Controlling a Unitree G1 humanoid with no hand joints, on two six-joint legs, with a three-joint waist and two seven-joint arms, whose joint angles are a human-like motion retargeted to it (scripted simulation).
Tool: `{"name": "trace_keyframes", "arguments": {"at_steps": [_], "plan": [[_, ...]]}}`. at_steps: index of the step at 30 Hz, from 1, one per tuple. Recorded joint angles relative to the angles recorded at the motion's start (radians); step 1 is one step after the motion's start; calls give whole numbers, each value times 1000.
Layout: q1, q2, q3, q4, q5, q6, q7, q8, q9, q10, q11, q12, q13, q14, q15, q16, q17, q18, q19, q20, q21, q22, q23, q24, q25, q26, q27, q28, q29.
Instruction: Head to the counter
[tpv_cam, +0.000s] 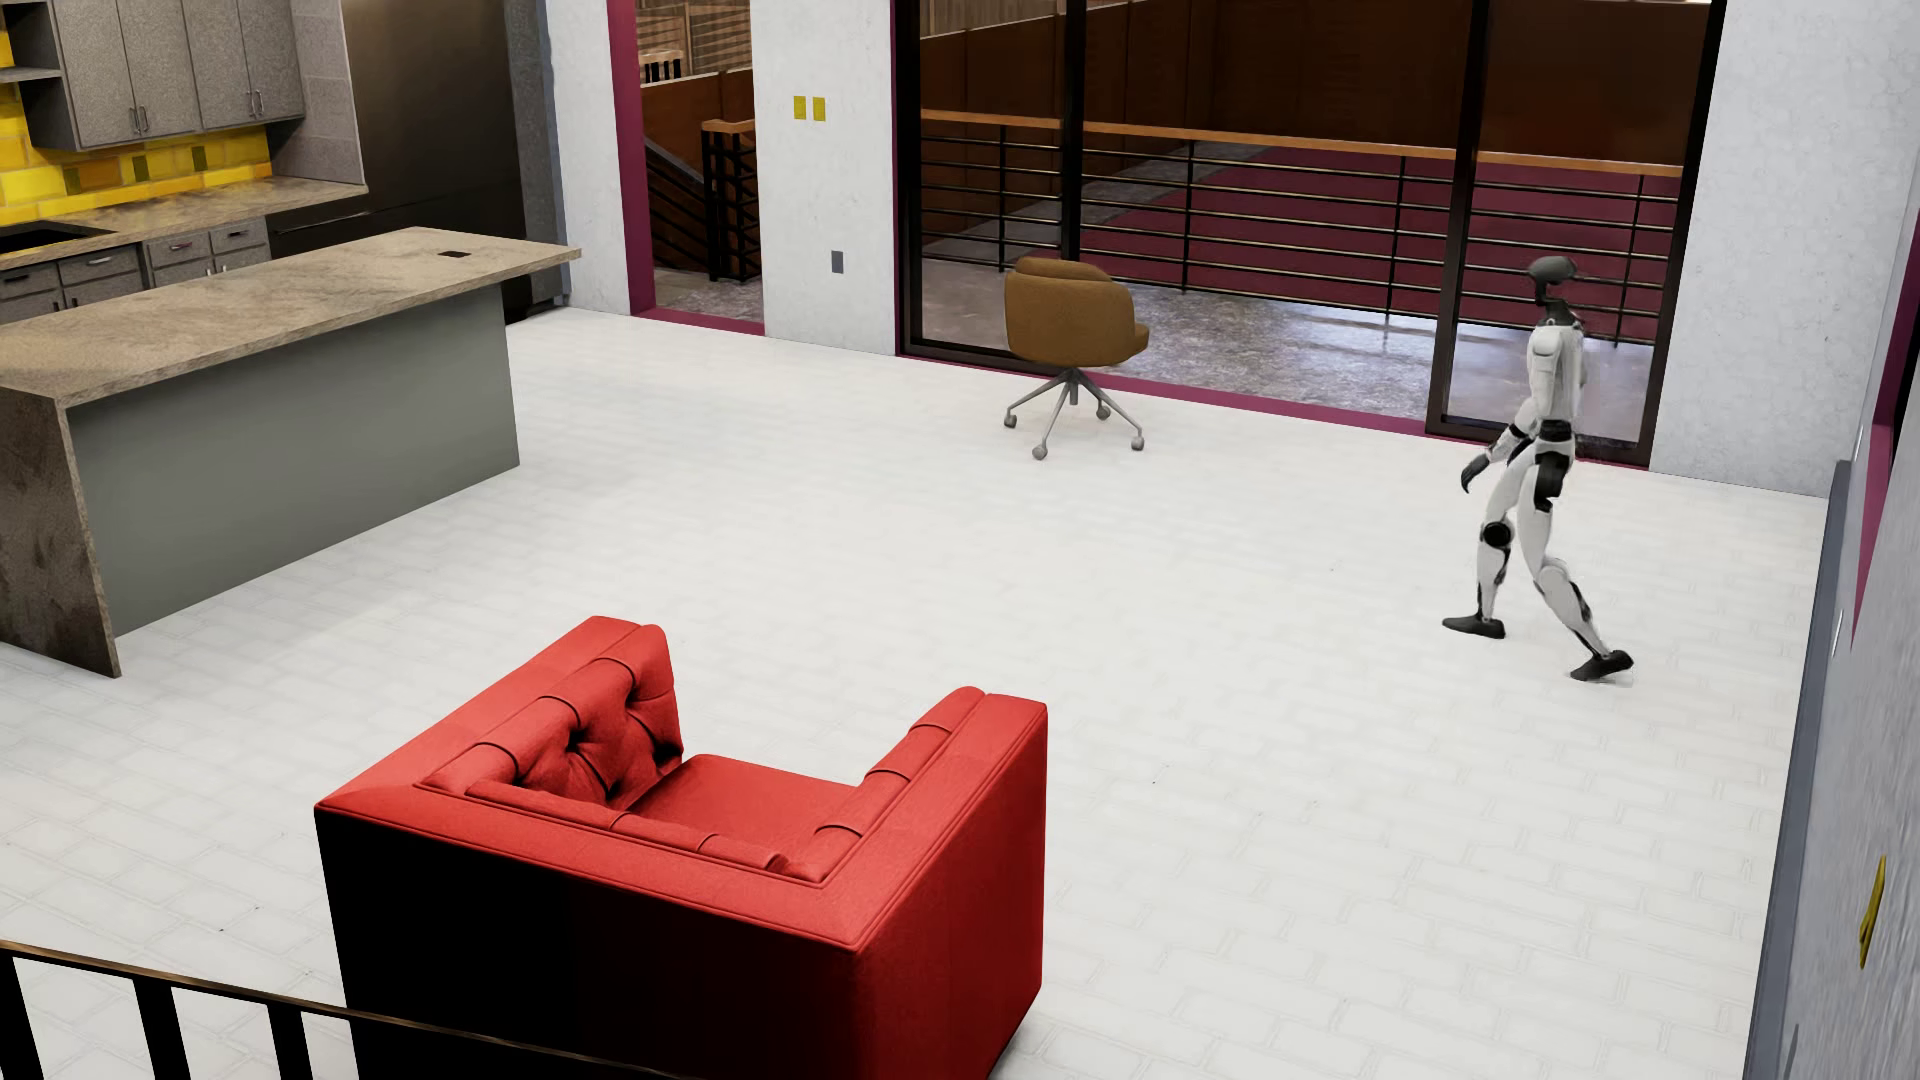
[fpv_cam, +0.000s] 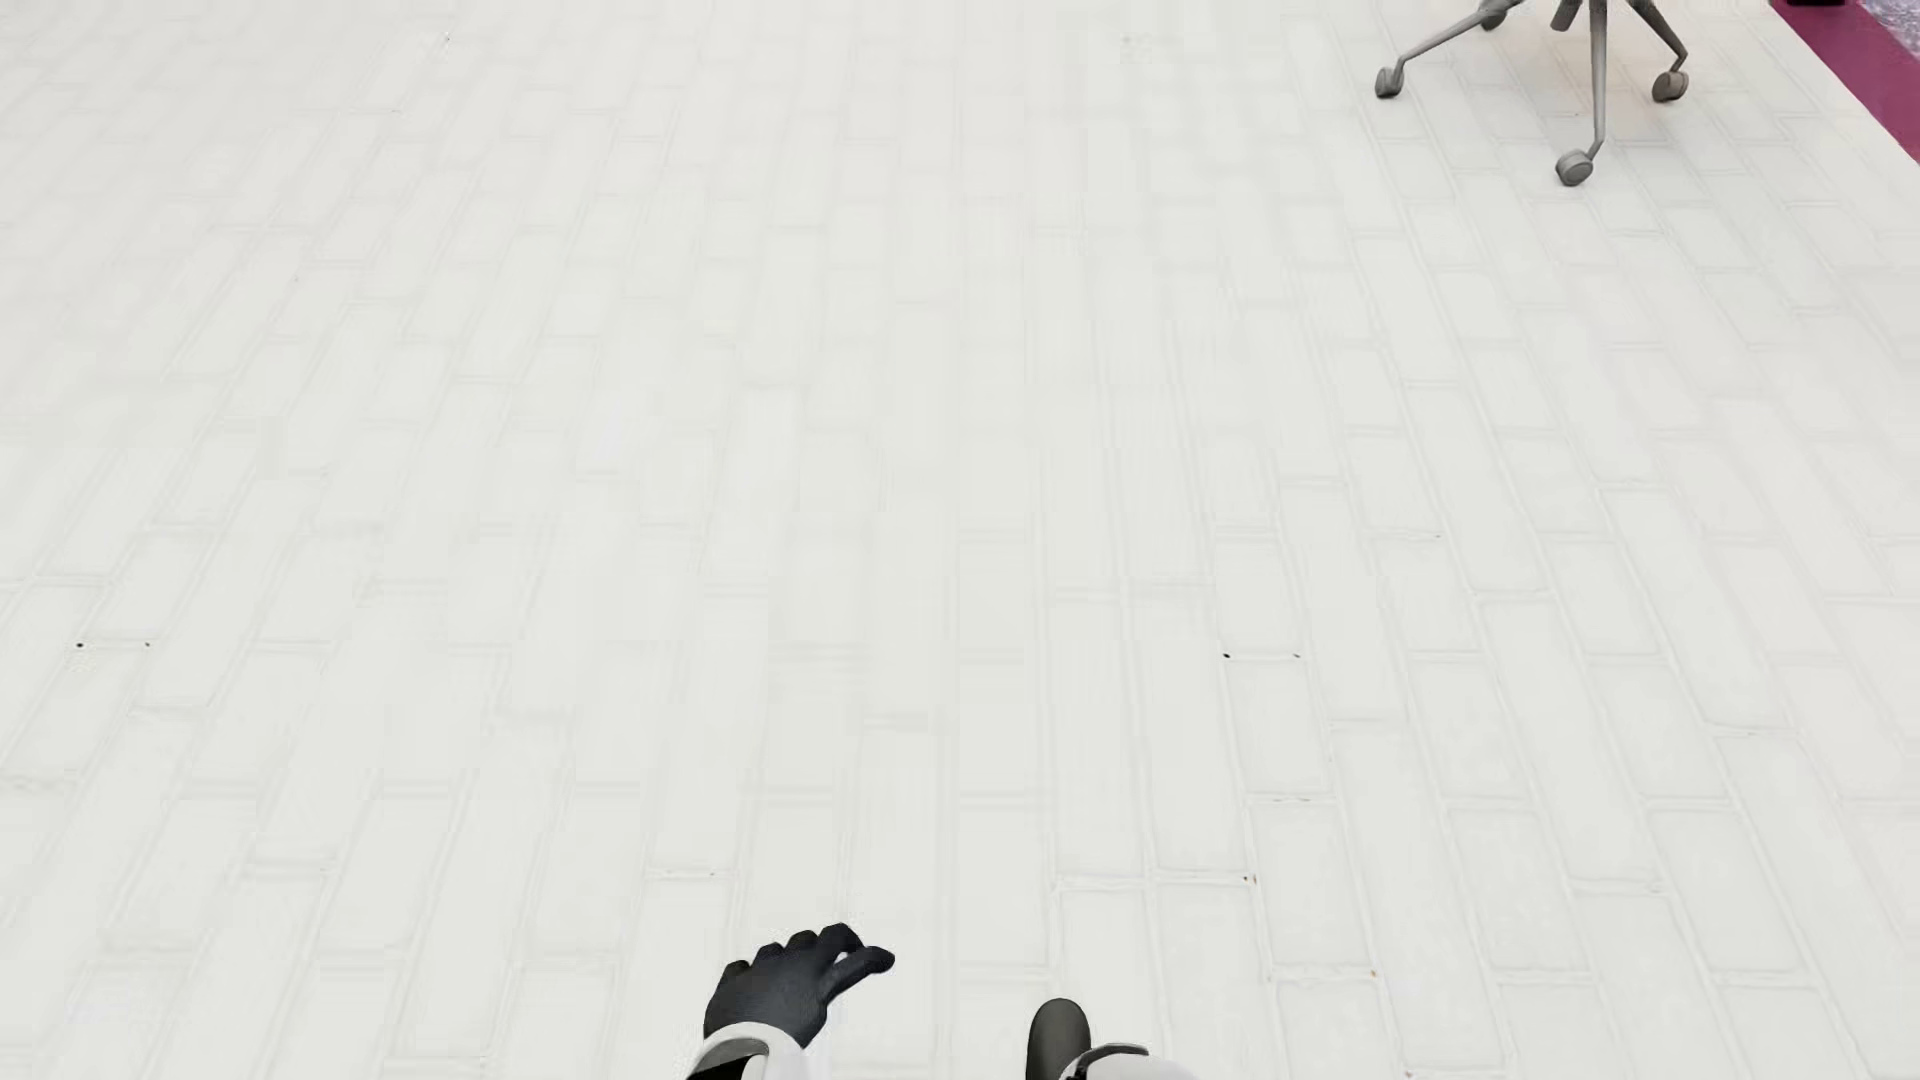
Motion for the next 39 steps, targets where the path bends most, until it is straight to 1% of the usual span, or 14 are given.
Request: {"name": "trace_keyframes", "arguments": {"at_steps": [2, 4, 8, 12, 15, 16, 18, 20, 23, 26, 29, 32, 34, 39], "plan": [[-98, 58, -10, 57, 45, 25, -19, -23, 7, 260, 17, 48, -44, 209, -65, 23, 10, -75, -17, 51, 9, 58, 40, -20, -41, 34, 36, -71, 62], [-256, 126, -20, 112, 84, 53, -50, -54, 15, 559, 23, 90, -61, 409, -127, 73, 8, -155, -31, 53, 5, 72, 72, 5, -74, 19, -10, -70, 65], [-513, 292, -3, 80, 142, 88, -115, -64, 26, 735, 16, 207, -106, 280, -235, 141, 15, -78, -49, 140, -33, -33, 60, -10, -94, -30, -77, -25, 1], [-661, 447, 44, 67, 163, 88, -84, -37, 17, 307, -25, 309, -122, 77, -301, 103, -2, -4, -54, 334, 7, -131, -36, -40, -93, -25, -124, 2, -3], [-660, 572, 79, 71, 176, 80, 5, -8, -3, -222, -127, 338, -143, 146, -298, 68, -28, 26, -46, 395, 68, -133, -57, 13, -125, -29, -130, 15, -36], [-659, 610, 89, 61, 182, 76, 1, 6, -11, -335, -146, 346, -150, 146, -296, 67, -32, -10, -43, 399, 88, -124, -48, 40, -128, -39, -121, 8, -42], [-664, 679, 111, 28, 180, 66, -49, 40, -26, -325, -156, 359, -154, 188, -293, 68, -35, 32, -31, 399, 108, -96, -9, 89, -122, -63, -94, -15, -33], [-663, 744, 127, -3, 150, 44, -52, 67, -40, -206, -117, 366, -137, 317, -233, 58, -40, 81, -14, 402, 98, -52, 45, 134, -113, -77, -50, -32, 7], [-601, 678, 138, -64, 61, -10, -8, 80, -38, -110, 166, 315, -55, 253, 36, 10, -43, 106, 107, 466, 51, 47, 90, 158, -103, -61, 20, -37, 40], [-493, 410, 132, -119, -103, -58, 44, 54, -19, -127, 642, 273, -10, 168, 323, -27, -130, 123, 249, 479, 159, 70, 48, 169, -153, -102, -50, -10, 171], [-386, 156, 96, -180, -192, -94, 50, 70, 1, -124, 813, 169, 47, 78, 88, -38, -164, 137, 195, 405, 122, 71, -80, 220, -128, -148, -62, -29, 169], [-285, -14, 58, -209, -199, -106, 17, 87, 9, -101, 608, 49, 115, -22, -134, -47, -96, 147, 133, 342, -30, 63, -183, 239, -31, -162, -28, -40, 51], [-210, -64, 37, -205, -196, -103, -8, 59, 6, -123, 323, -10, 115, -66, -139, -44, -75, 147, 91, 303, -44, 39, -185, 234, -20, -177, -13, -39, 40], [-8, -68, -8, -192, -134, -89, -65, 73, -15, -196, -244, -84, 99, -128, -94, -58, -93, 143, 214, 203, 5, 11, -108, 202, -115, -194, -18, -28, 103]]}}
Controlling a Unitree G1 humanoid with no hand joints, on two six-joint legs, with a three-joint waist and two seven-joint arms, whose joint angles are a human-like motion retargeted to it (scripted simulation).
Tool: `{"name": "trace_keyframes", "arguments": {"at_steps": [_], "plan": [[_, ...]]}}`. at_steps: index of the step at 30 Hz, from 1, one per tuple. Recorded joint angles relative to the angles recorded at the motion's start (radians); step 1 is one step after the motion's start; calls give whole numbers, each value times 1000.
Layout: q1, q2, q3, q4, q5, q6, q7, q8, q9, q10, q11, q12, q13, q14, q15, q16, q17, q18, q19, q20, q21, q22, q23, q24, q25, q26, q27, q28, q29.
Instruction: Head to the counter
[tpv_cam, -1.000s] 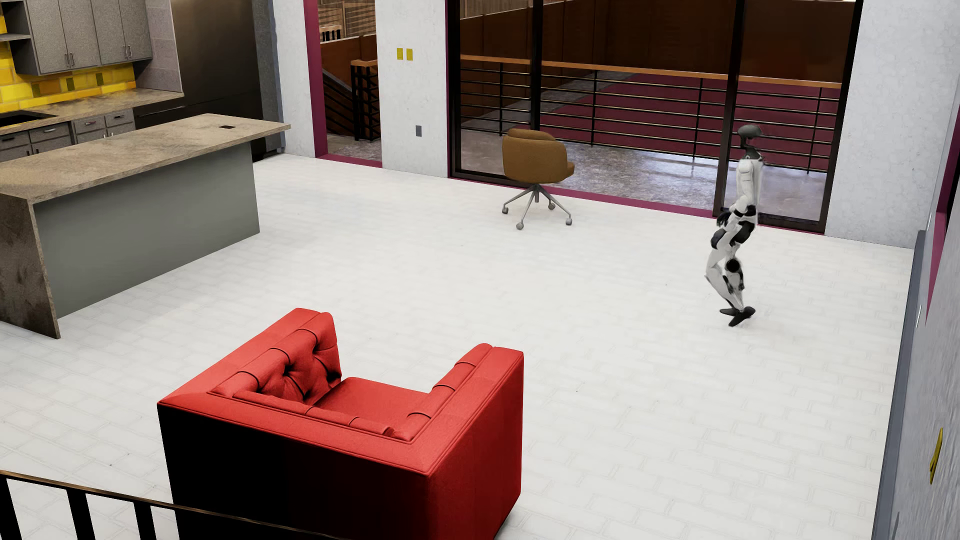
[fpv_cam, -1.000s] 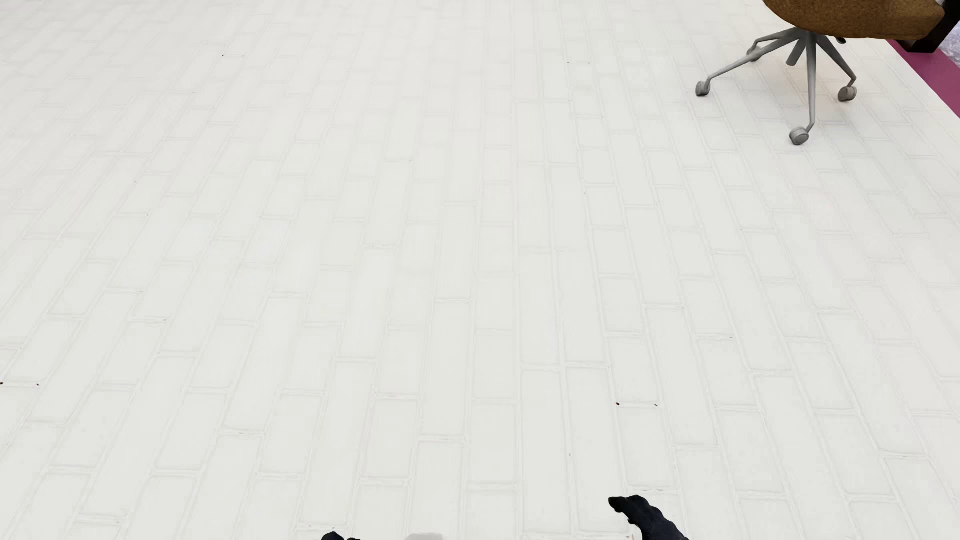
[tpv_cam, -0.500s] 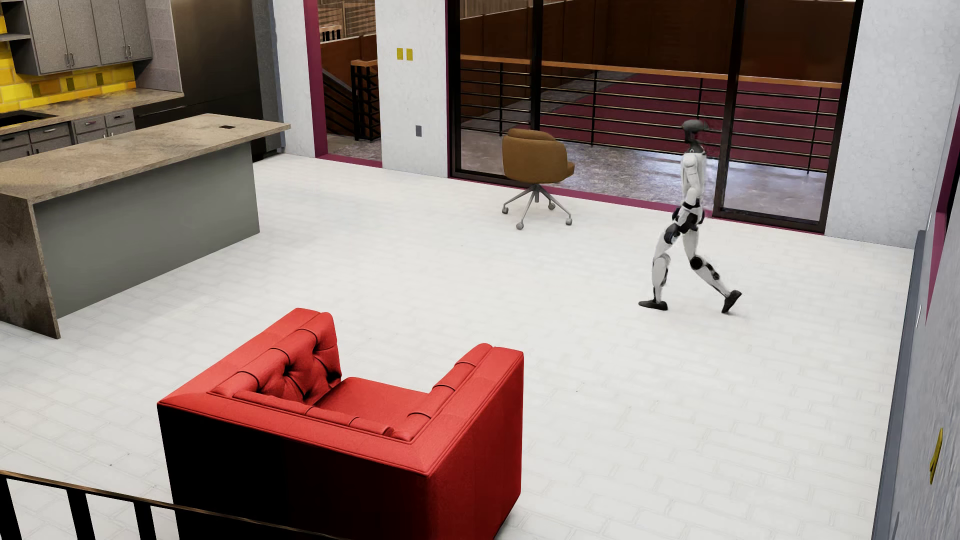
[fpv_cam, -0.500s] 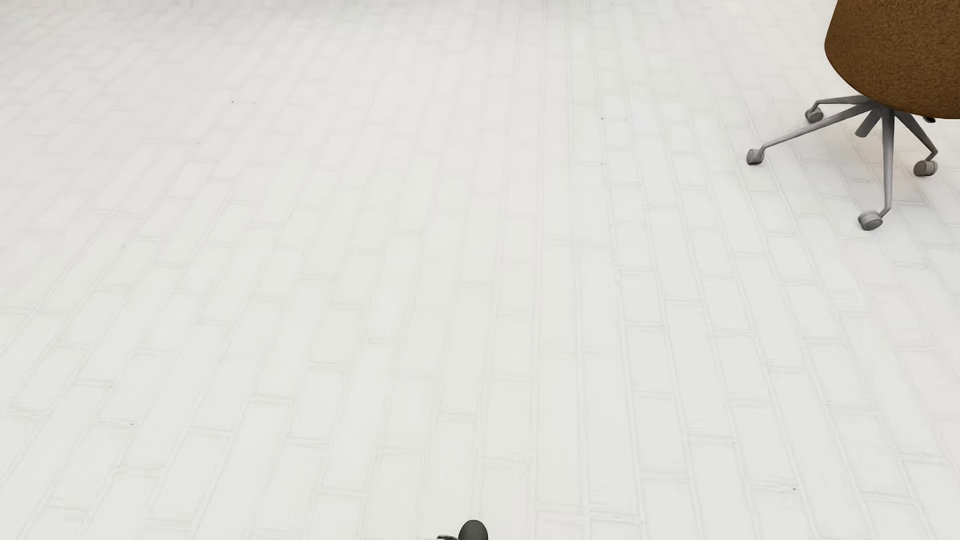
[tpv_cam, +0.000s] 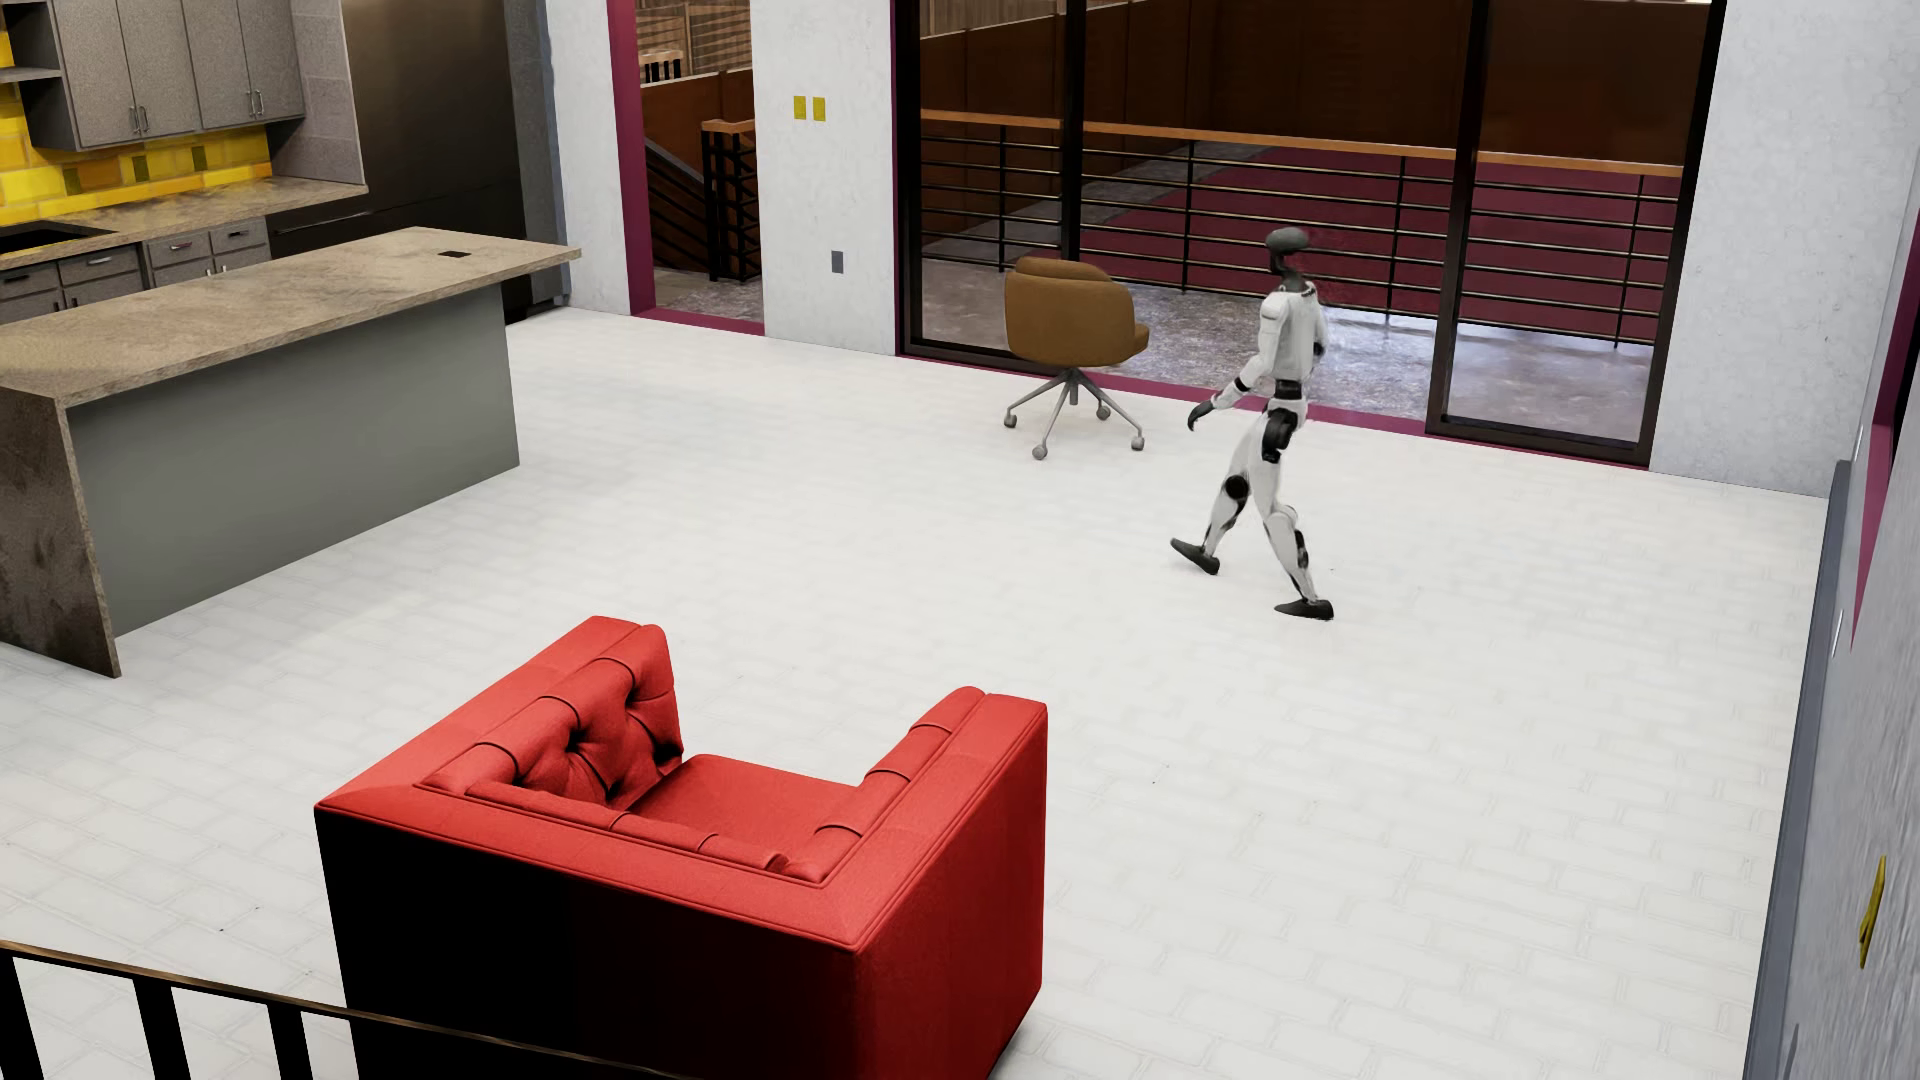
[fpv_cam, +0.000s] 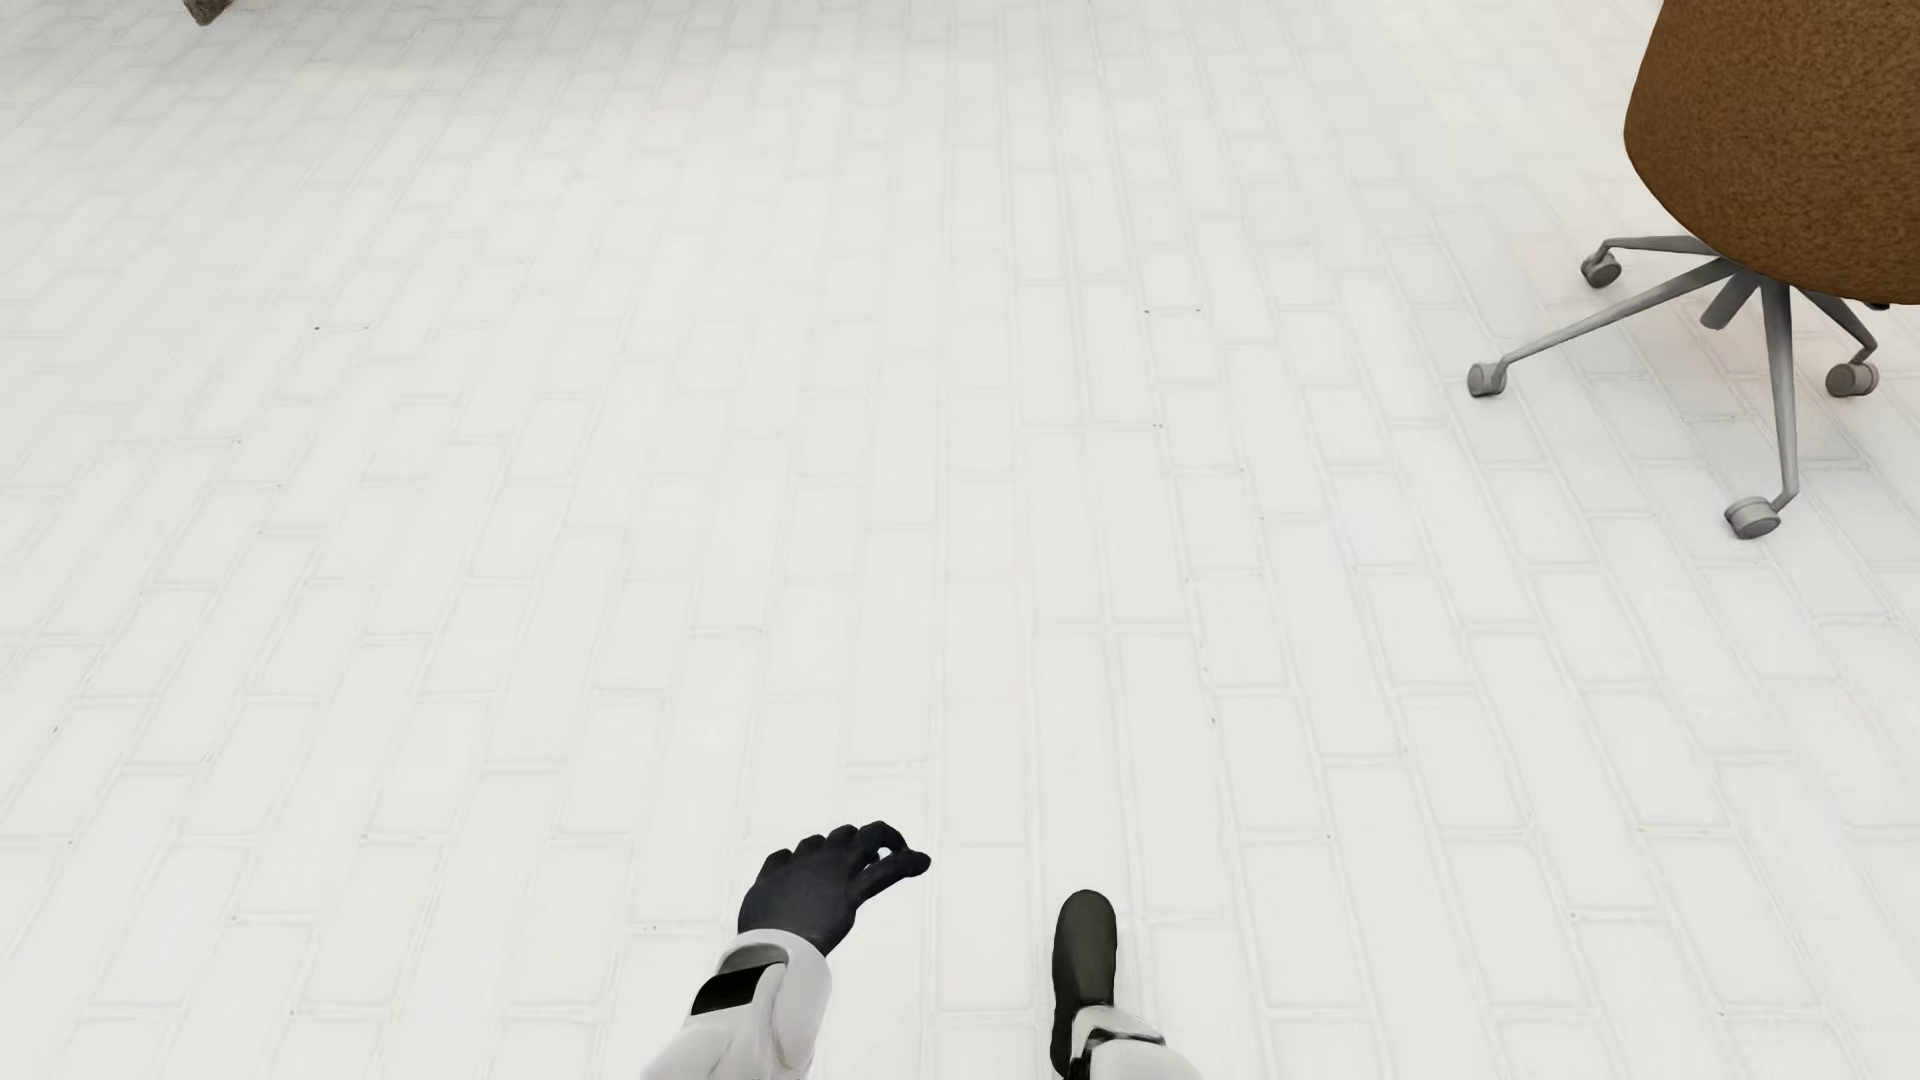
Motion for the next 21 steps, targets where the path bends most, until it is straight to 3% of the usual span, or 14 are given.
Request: {"name": "trace_keyframes", "arguments": {"at_steps": [2, 4, 5, 7, 9, 12, 14, 16, 18, 21], "plan": [[67, -10, -10, 21, 30, 10, -12, 26, -8, 28, 110, 10, 7, 8, 118, 0, 34, -12, -97, -21, -40, 6, 35, 2, 17, 15, 9, -7, -35], [96, -10, -15, 56, 51, 30, -5, -1, -18, 120, 261, 56, 1, 101, 173, 2, 61, -36, -160, -9, -68, 22, 89, -2, 17, 53, 32, -9, -44], [84, 4, -17, 83, 74, 46, -1, -16, -22, 205, 311, 86, -6, 183, 129, 7, 75, -45, -193, 1, -77, 37, 116, -7, 11, 79, 40, -14, -47], [-26, 69, -19, 159, 123, 82, 5, -63, -22, 488, 339, 125, -24, 408, 44, 35, 102, -156, -227, -14, -88, 76, 149, 4, 7, 114, 32, -46, -61], [-202, 145, -18, 231, 171, 119, -4, -113, -16, 781, 333, 153, -56, 577, -24, 87, 114, -227, -240, -56, -83, 80, 161, 28, 3, 108, 10, -88, -72], [-439, 271, -1, 242, 236, 155, -26, -133, -2, 948, 310, 257, -134, 430, -110, 146, 111, -196, -260, 0, -59, -9, 175, -41, -9, 96, -21, -85, -84], [-561, 362, 19, 224, 269, 165, -44, -122, 4, 862, 286, 327, -191, 279, -161, 152, 107, -142, -268, 58, -33, -66, 171, -88, -21, 119, -44, -62, -83], [-637, 451, 43, 212, 290, 167, -58, -102, 7, 629, 248, 368, -237, 204, -200, 146, 93, -116, -271, 109, 1, -82, 148, -119, -22, 140, -66, -41, -79], [-663, 538, 66, 230, 306, 166, -27, -77, 5, 298, 199, 397, -281, 227, -228, 137, 80, -84, -274, 141, 37, -79, 128, -121, -21, 152, -75, -30, -74], [-631, 672, 96, 230, 317, 160, 19, -37, -3, -147, 124, 424, -319, 276, -242, 130, 70, -121, -269, 143, 82, -49, 117, -91, -12, 142, -75, -23, -61]]}}
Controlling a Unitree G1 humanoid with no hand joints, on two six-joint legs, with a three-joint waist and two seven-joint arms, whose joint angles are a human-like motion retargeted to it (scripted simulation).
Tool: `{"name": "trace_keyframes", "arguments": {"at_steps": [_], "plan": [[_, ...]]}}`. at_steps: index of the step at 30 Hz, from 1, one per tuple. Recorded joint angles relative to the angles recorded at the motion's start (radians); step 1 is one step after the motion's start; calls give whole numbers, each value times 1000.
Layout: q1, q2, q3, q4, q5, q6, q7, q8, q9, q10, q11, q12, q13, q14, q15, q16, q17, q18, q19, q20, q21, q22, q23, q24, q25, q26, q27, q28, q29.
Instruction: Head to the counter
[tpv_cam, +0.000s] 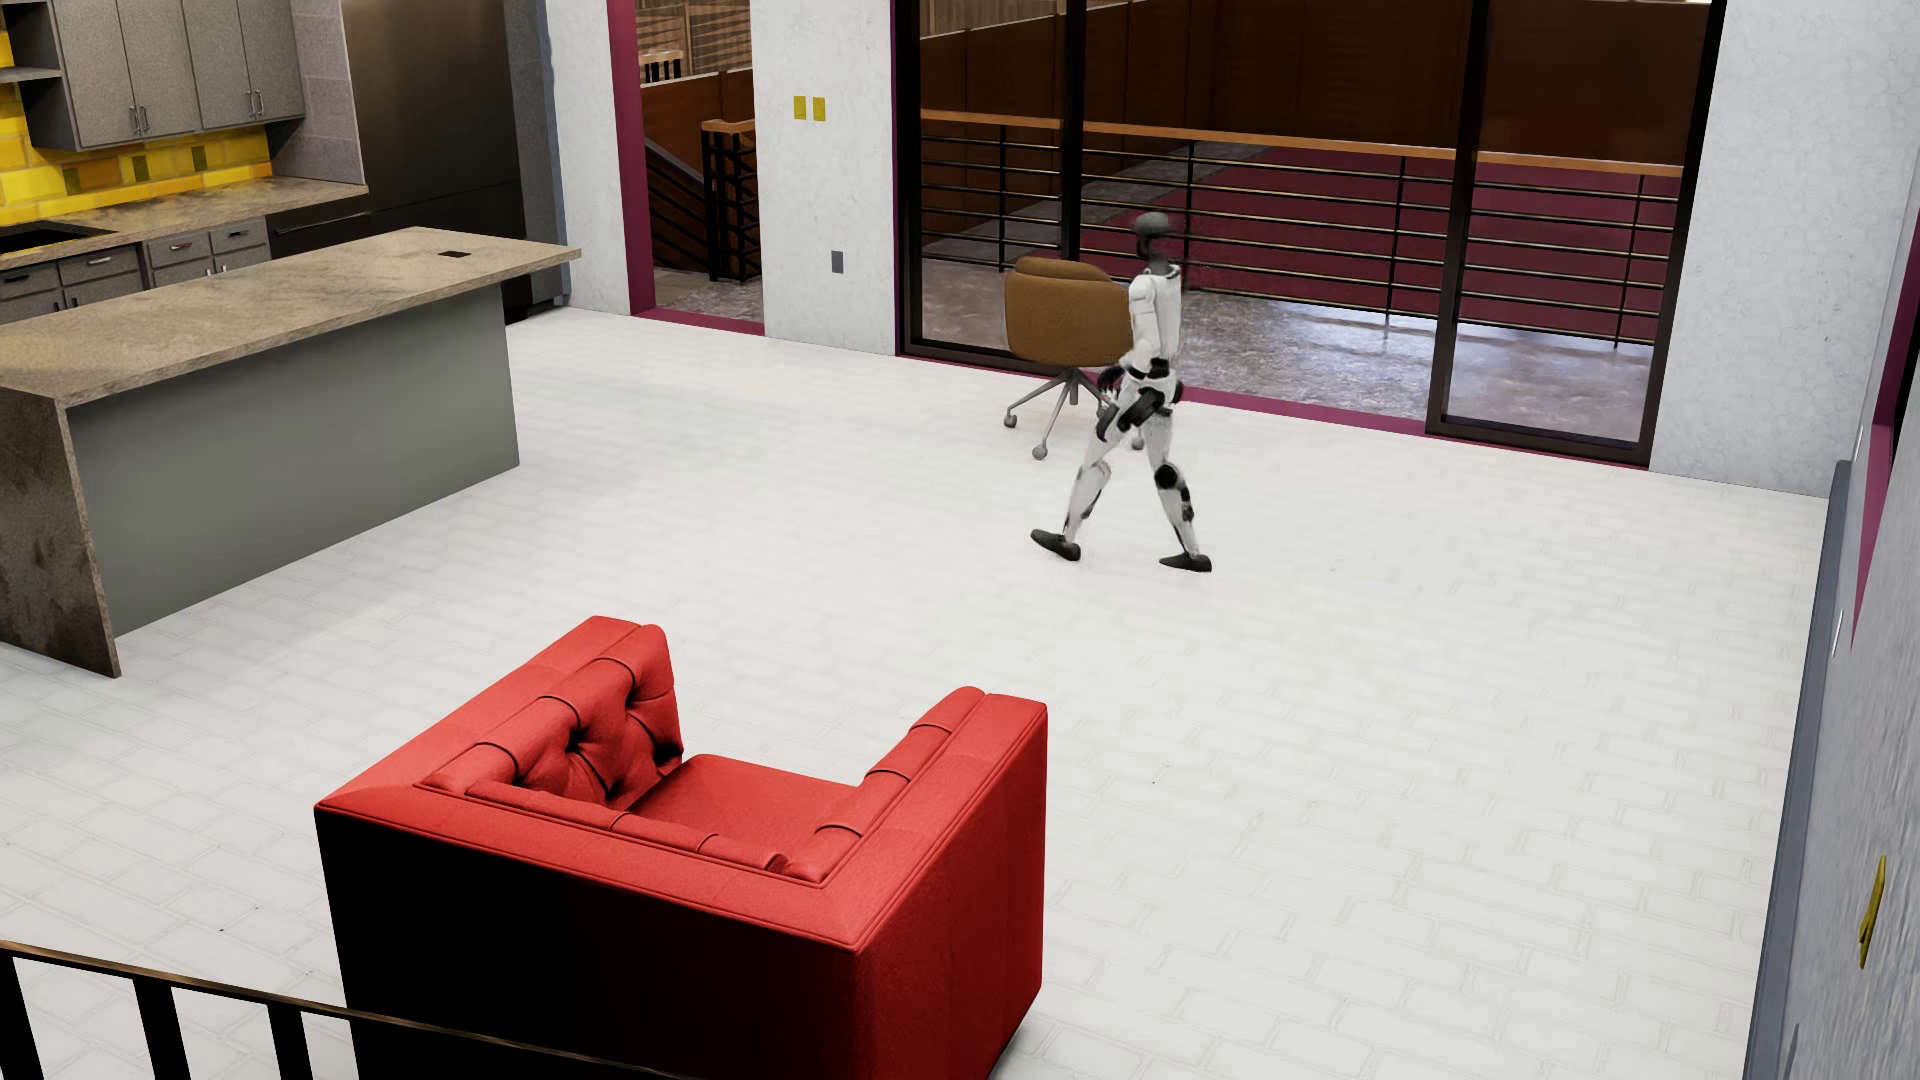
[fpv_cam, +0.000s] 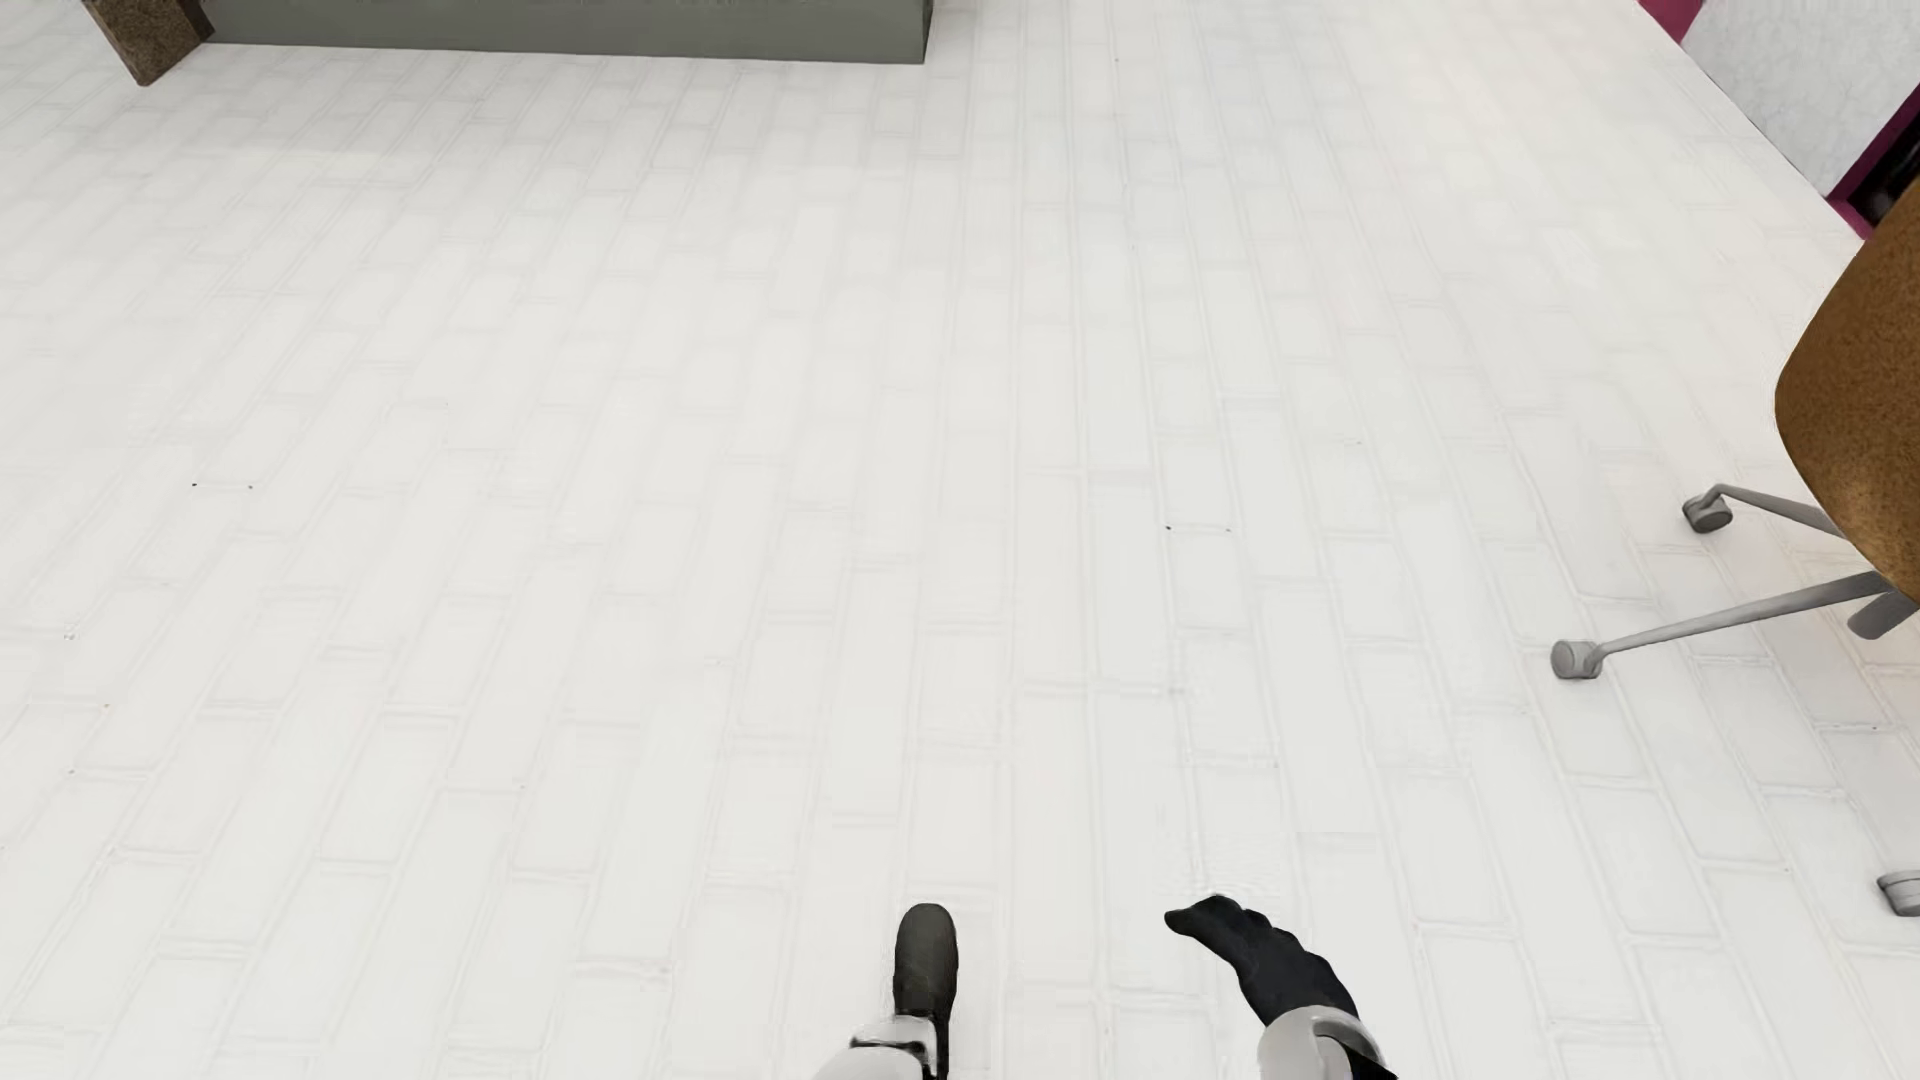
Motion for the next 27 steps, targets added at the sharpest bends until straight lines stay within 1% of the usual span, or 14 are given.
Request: {"name": "trace_keyframes", "arguments": {"at_steps": [1, 3, 5, 6, 9, 11, 13, 16, 18, 20, 22, 23, 25, 27], "plan": [[-1, 32, 7, -6, -1, -3, 2, 11, -2, 4, 7, 4, -3, 5, -8, 1, -3, -17, 1, -6, 14, 14, -1, 13, -5, -7, 15, 0, 3], [-12, 95, 22, -40, -19, -16, -16, 33, -8, 138, 52, 10, 13, 96, 12, -9, -11, 79, 1, -8, 41, 50, 2, 39, -29, -12, 81, -2, -1], [31, 119, 28, -68, -69, -45, 14, 36, -17, 219, 165, 6, 60, 151, 137, -43, -15, 53, 45, 24, 41, 96, 28, 44, -34, 6, 142, 3, -1], [56, 88, 28, -93, -102, -64, 29, 39, -18, 247, 283, -6, 87, 118, 253, -63, -14, 81, 80, 43, 24, 118, 52, 41, -20, 17, 159, 4, 12], [160, -155, 26, -154, -240, -119, 87, 52, -10, 253, 756, -60, 136, 16, 619, -106, -49, 97, 290, 54, 43, 128, 101, 57, -5, 0, 143, 8, 118], [230, -333, 15, -193, -297, -151, 103, 64, 0, 248, 936, -112, 170, -42, 559, -116, -107, 110, 302, 44, 107, 115, 57, 71, -38, -40, 87, 12, 172], [302, -476, -2, -229, -342, -173, 95, 62, 7, 252, 950, -194, 227, -104, 394, -125, -117, 120, 250, 16, 81, 121, -25, 90, -18, -54, 81, 6, 154], [407, -612, -31, -254, -362, -183, 57, 63, 10, 254, 669, -315, 284, -191, 221, -125, -78, 130, 163, -44, -25, 125, -95, 122, 69, -72, 96, -1, 79], [484, -640, -47, -256, -359, -181, 29, 38, 5, 220, 351, -366, 277, -229, 226, -128, -69, 132, 139, -70, -32, 104, -81, 113, 64, -92, 109, 0, 68], [566, -622, -58, -253, -337, -175, 5, 10, -5, 164, -7, -394, 259, -248, 264, -131, -71, 130, 182, -101, -21, 78, -54, 92, 32, -112, 114, -2, 102], [636, -645, -67, -254, -317, -167, -10, 35, -13, 148, -124, -399, 251, -276, 255, -139, -69, 124, 261, -130, -40, 61, -43, 71, 19, -122, 118, 2, 124], [665, -648, -71, -250, -302, -164, -15, 59, -18, 150, -104, -392, 248, -288, 281, -142, -63, 120, 248, -136, -52, 62, -39, 59, 17, -119, 118, 4, 120], [732, -664, -78, -224, -263, -149, -26, 77, -29, 172, 33, -359, 249, -265, 394, -145, -38, 109, 158, -134, -76, 92, -24, 47, 13, -91, 123, 9, 101], [758, -643, -87, -181, -220, -120, -29, 61, -37, 267, 149, -304, 245, -158, 389, -148, -10, 72, 92, -109, -102, 154, 9, 49, 8, -32, 136, 23, 92]]}}
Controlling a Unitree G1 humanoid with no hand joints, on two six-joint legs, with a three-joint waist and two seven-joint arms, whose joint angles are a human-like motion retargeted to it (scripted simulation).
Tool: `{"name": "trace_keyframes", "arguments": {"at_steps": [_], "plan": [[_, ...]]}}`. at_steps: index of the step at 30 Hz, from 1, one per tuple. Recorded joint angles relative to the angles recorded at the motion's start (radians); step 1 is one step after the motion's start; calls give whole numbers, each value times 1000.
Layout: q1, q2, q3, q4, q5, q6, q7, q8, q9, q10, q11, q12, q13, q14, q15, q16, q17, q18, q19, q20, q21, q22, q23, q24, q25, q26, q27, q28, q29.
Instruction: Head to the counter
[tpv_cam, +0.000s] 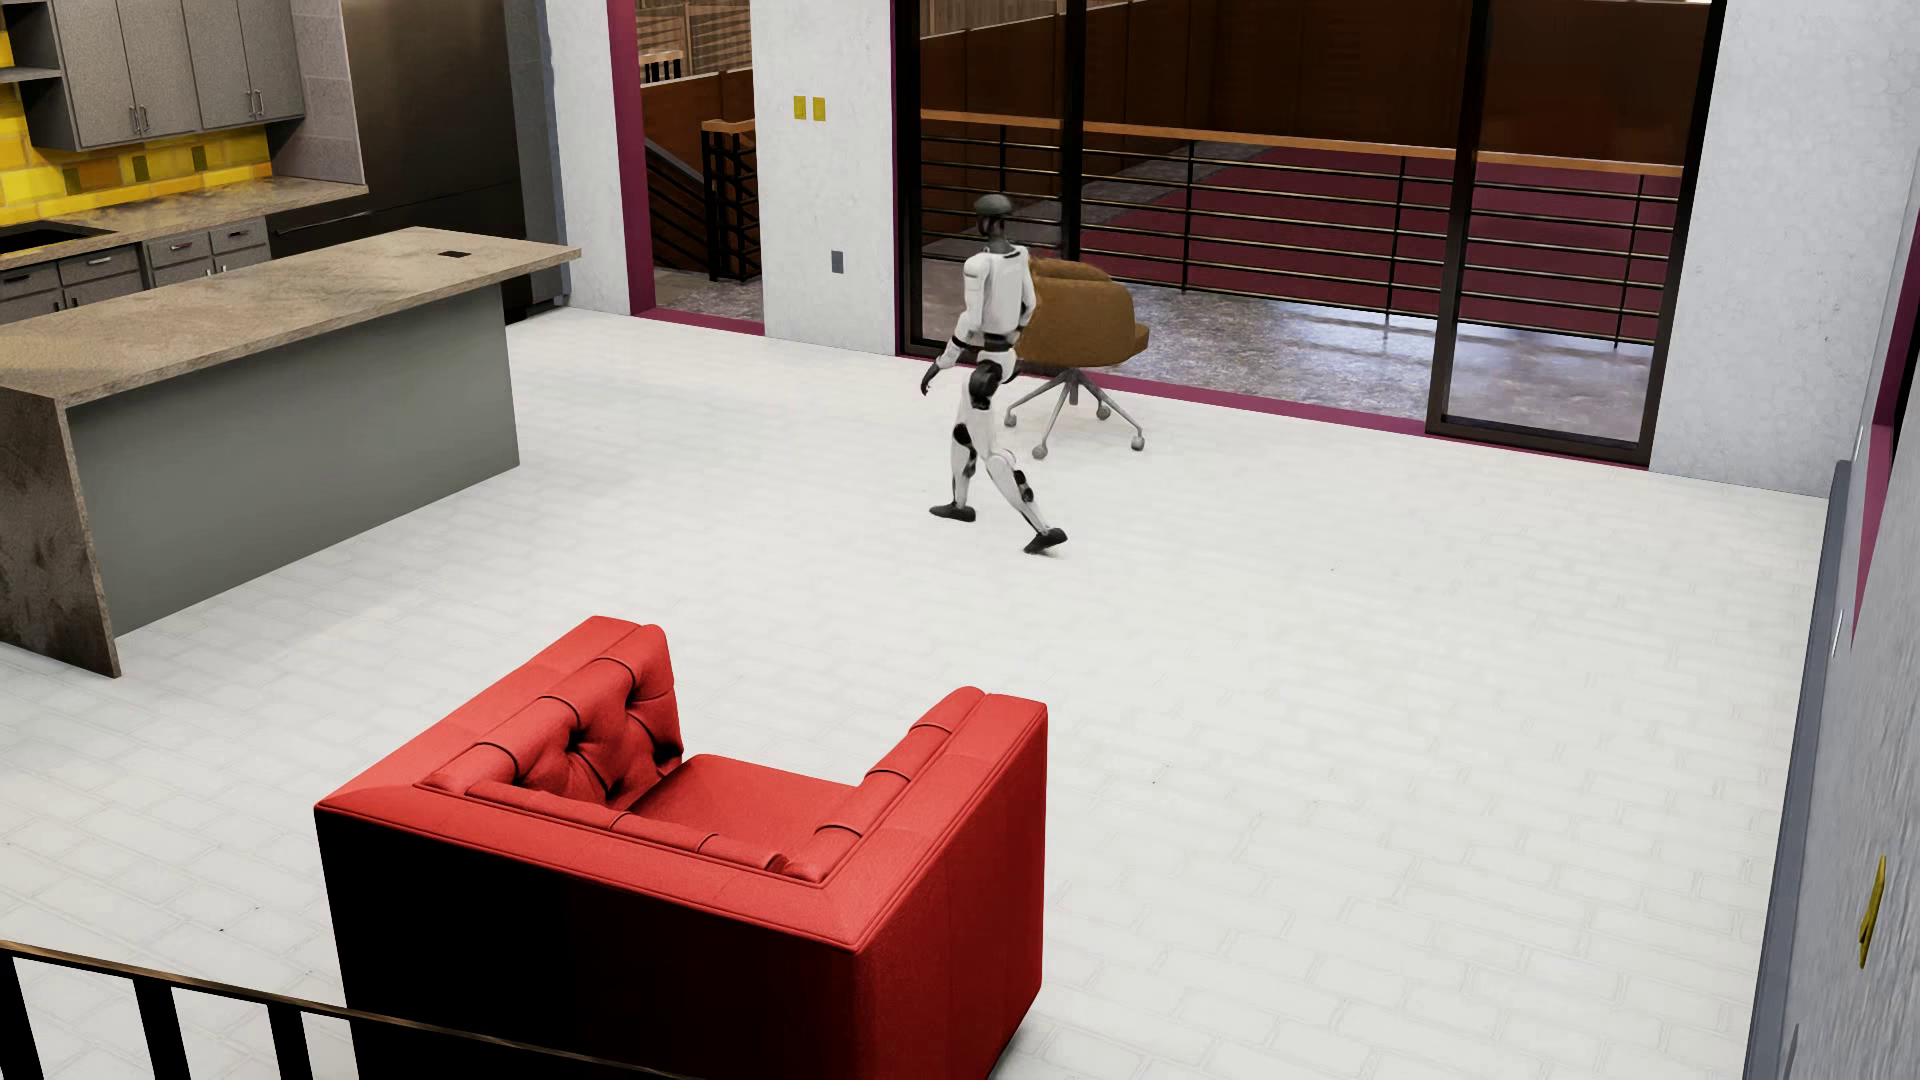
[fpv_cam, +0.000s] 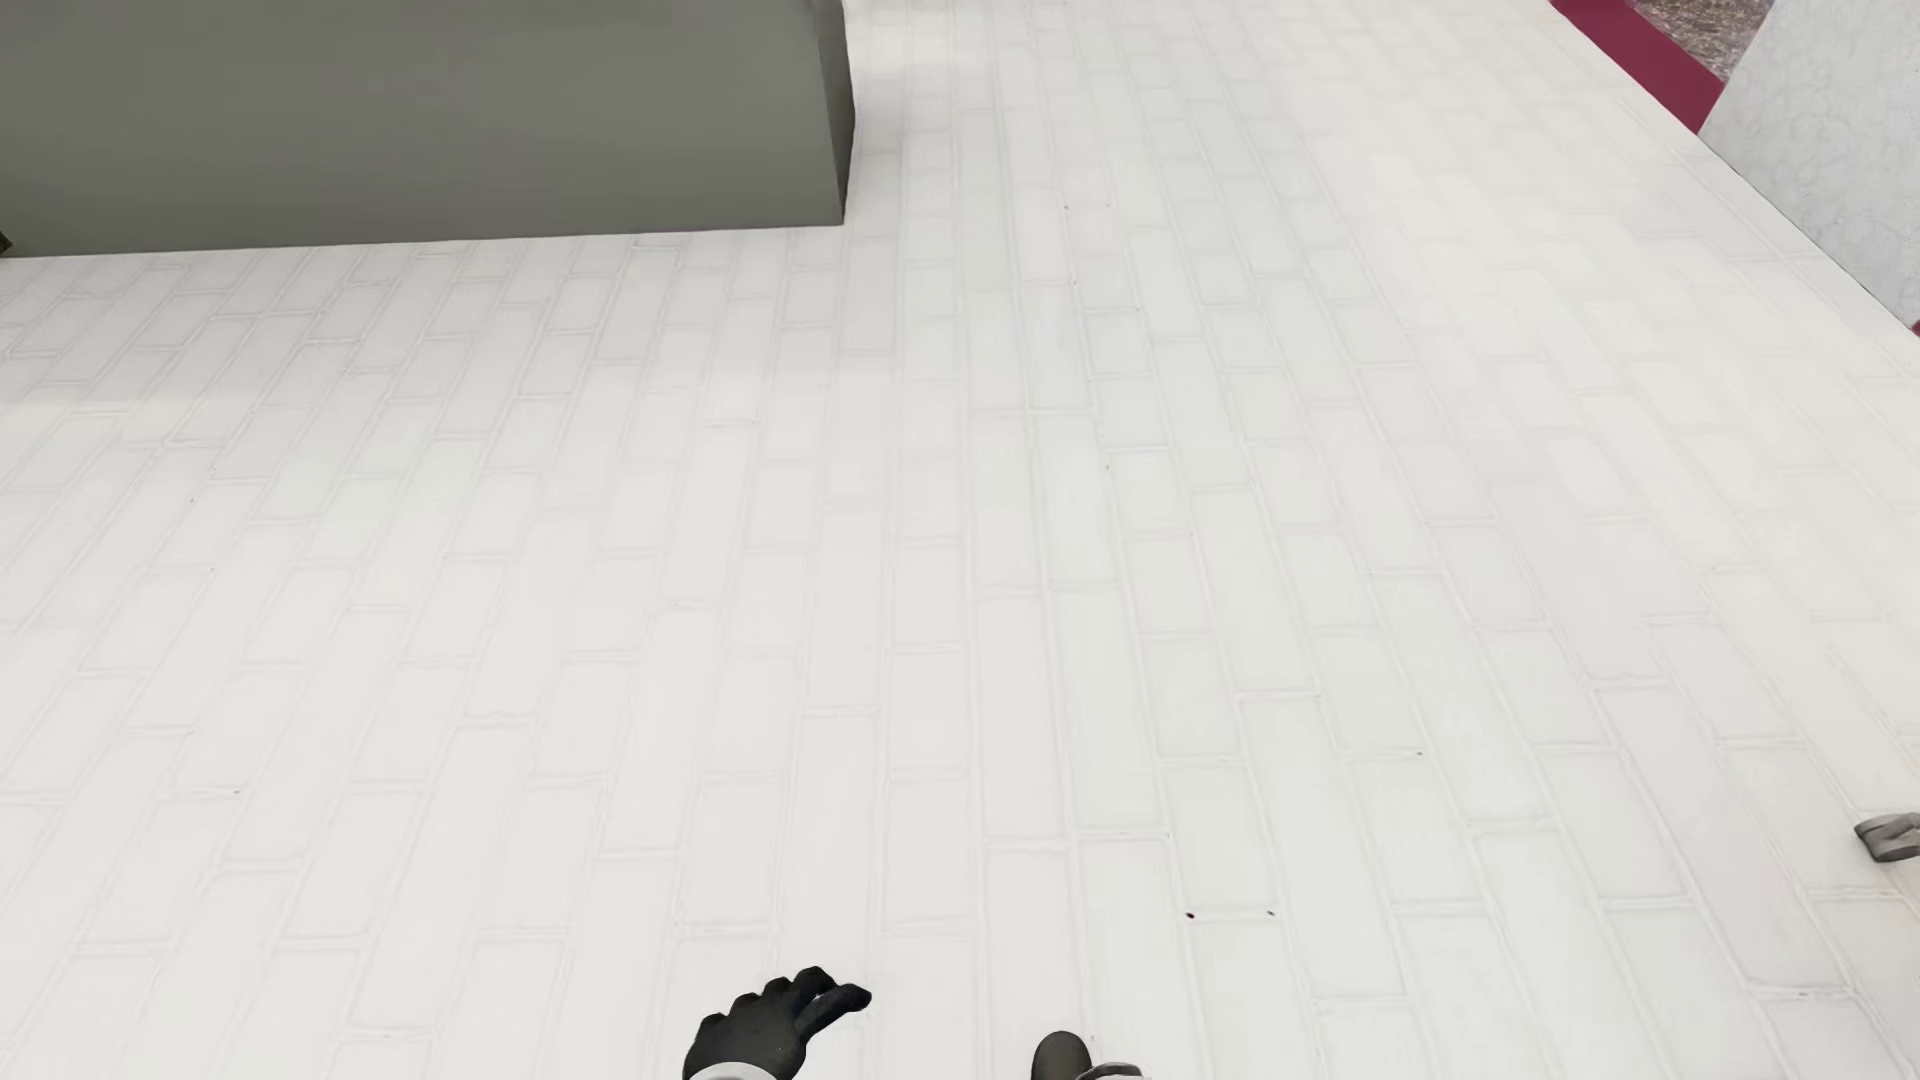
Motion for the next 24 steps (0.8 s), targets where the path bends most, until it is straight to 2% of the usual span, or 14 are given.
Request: {"name": "trace_keyframes", "arguments": {"at_steps": [2, 3, 4, 6, 8, 10, 12, 13, 16, 18, 19, 21, 23, 24], "plan": [[-77, 57, -11, 62, 45, 35, -14, -46, 0, 236, 43, 46, -20, 216, -79, 17, 35, -128, -51, 1, -32, 59, 28, 22, 1, 39, 15, -21, 1], [-155, 90, -19, 99, 62, 51, -21, -79, 2, 402, 50, 50, -8, 322, -113, 44, 47, -219, -67, -29, -47, 85, 42, 54, 5, 35, -10, -42, -16], [-247, 127, -25, 137, 77, 67, -22, -114, 5, 562, 48, 50, -12, 435, -145, 76, 57, -261, -78, -61, -54, 94, 52, 87, 3, 20, -29, -56, -24], [-428, 213, -28, 192, 106, 95, -21, -163, 14, 785, 30, 60, -39, 405, -202, 131, 58, -233, -87, -57, -42, 55, 66, 81, -18, -14, -59, -64, -30], [-575, 301, -14, 196, 139, 113, -23, -173, 24, 835, 13, 105, -92, 294, -257, 168, 53, -192, -88, 25, -17, -47, 84, 10, -50, -24, -69, -50, -25], [-691, 381, 11, 180, 168, 123, -33, -161, 30, 728, -1, 154, -139, 138, -309, 176, 45, -130, -90, 119, 3, -152, 79, -65, -70, -19, -88, -21, -23], [-759, 459, 39, 182, 189, 128, -27, -138, 31, 479, -29, 197, -175, 82, -346, 168, 34, -106, -94, 174, 18, -232, 44, -107, -69, -17, -112, 0, -32], [-771, 500, 53, 190, 198, 129, -12, -124, 31, 317, -52, 205, -188, 79, -358, 155, 25, -79, -94, 176, 27, -249, 24, -106, -60, -9, -121, 11, -40], [-736, 623, 85, 195, 216, 129, 43, -78, 25, -191, -130, 238, -219, 157, -365, 141, 10, -85, -89, 155, 55, -253, -12, -62, -32, -13, -128, 35, -54], [-726, 690, 100, 182, 221, 124, 55, -43, 20, -252, -122, 261, -223, 164, -377, 123, 9, -91, -82, 159, 71, -220, -17, -35, -25, -13, -126, 55, -82], [-728, 720, 107, 168, 214, 119, 44, -25, 17, -198, -107, 273, -215, 224, -368, 107, 8, -26, -75, 168, 76, -196, -15, -29, -24, -11, -121, 63, -92], [-698, 764, 115, 146, 179, 96, 57, -2, 7, -108, -42, 297, -171, 315, -288, 70, 14, 3, -55, 185, 56, -134, -5, -21, -4, -3, -102, 72, -100], [-654, 724, 116, 109, 122, 60, 88, 15, 2, -51, 147, 300, -113, 272, -99, 44, 19, 23, 48, 181, 30, -59, 24, -4, 32, -2, -77, 65, -83], [-624, 656, 117, 89, 86, 43, 108, 21, 4, -40, 305, 291, -94, 237, 22, 38, -2, 34, 89, 168, 60, -28, 39, 14, 20, -7, -82, 58, -49]]}}
